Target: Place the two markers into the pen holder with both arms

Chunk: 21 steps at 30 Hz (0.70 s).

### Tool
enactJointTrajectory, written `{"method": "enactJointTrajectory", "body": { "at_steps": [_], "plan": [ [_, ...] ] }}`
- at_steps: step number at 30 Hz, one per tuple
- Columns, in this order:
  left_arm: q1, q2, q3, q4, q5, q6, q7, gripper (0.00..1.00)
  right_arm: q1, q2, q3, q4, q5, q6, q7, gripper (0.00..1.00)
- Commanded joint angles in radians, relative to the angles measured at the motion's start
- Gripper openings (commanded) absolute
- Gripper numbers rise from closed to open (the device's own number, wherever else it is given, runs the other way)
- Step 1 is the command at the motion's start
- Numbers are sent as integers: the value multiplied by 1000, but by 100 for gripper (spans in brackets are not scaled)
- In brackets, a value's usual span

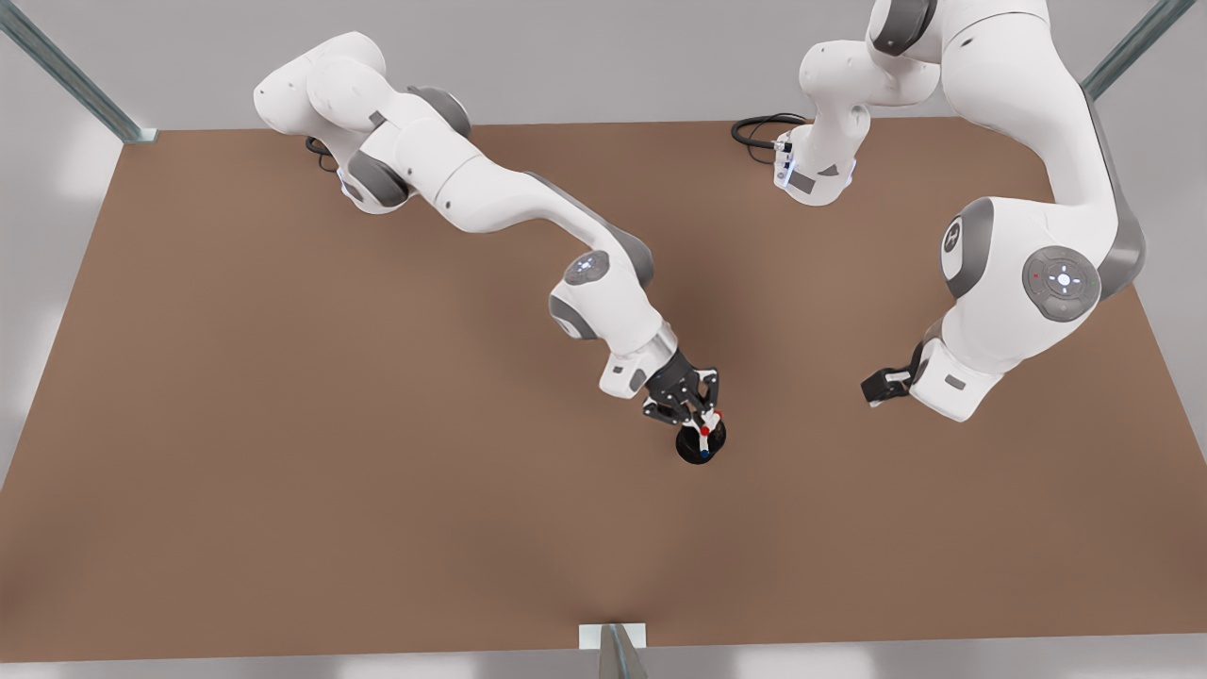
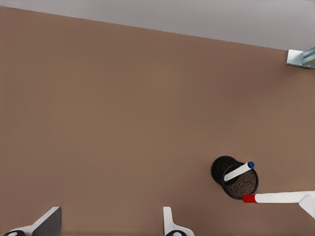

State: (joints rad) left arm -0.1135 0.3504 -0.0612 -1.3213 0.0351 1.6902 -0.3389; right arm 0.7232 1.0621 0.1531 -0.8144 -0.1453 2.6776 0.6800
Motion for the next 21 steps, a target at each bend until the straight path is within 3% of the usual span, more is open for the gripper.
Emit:
{"method": "enactJointTrajectory", "body": {
  "at_steps": [1, 17, 19, 20, 21],
  "plan": [
    [0, -1, 0, 1, -1, 8, -78, 100, 5, -2, -3, -15, -59, 10, -158, 27],
    [-8, 5, -2, -4, -3, 14, -121, 100, 12, -2, -3, -112, -184, 93, -157, 28],
    [-8, 5, -2, -4, -3, 14, -121, 100, 12, -2, -3, -120, -188, 94, -158, 33],
    [-8, 5, -2, -4, -3, 14, -123, 100, 12, -2, -3, -124, -188, 93, -158, 47],
    [-8, 5, -2, -4, -3, 14, -123, 100, 13, -2, -3, -126, -186, 93, -157, 53]
  ]
}}
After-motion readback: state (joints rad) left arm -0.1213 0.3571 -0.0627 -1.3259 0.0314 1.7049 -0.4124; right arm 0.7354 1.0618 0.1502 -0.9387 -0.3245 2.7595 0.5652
